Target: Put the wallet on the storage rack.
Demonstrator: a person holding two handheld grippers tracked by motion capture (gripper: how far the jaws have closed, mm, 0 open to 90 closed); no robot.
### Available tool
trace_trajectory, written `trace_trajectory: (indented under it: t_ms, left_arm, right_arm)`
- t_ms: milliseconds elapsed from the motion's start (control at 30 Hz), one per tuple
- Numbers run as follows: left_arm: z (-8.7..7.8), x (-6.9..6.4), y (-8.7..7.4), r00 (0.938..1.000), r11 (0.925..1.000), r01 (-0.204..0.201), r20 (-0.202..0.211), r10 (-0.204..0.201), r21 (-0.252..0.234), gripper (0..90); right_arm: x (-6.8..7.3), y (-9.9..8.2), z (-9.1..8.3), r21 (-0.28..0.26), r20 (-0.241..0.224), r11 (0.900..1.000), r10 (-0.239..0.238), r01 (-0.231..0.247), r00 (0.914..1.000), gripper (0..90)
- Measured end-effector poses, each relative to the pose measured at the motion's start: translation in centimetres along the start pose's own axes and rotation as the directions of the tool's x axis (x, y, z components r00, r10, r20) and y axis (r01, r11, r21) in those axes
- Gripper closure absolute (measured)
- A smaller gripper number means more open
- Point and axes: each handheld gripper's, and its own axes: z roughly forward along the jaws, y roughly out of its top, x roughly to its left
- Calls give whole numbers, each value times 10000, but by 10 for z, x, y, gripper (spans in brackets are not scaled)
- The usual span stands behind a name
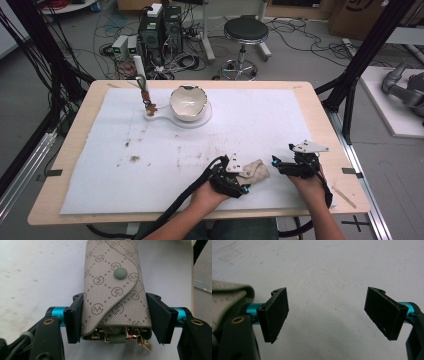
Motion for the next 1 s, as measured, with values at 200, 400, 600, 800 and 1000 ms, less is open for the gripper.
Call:
trace_trajectory:
  t_ms: [200, 400, 600, 800, 1000]
  left_arm:
    - [-23, 12, 9, 9995, 9996, -41, -314, 32, -292, 363]
    - [-50, 30, 15, 9972, 9984, 52, -744, -94, -563, 363]
    - [-78, 50, 21, 9914, 9977, -72, -1310, -16, -671, 363]
    - [-105, 70, 25, 9856, 9959, -109, -1688, -44, -898, 362]
    - [-124, 86, 21, 9789, 9927, 195, -1995, -431, -1190, 362]
  right_arm:
    - [1, 0, 1, -16, -10, 10000, -78, 78, 10000, 199]
    - [1, 0, 1, 1, -3, 10000, -88, 88, 10000, 199]
    - [2, 1, 2, 17, -35, 9999, -128, 128, 9999, 199]
    - [3, 1, 3, 69, -68, 10000, -36, 36, 10000, 199]
    - [3, 1, 3, 89, -116, 9999, -80, 81, 9999, 199]
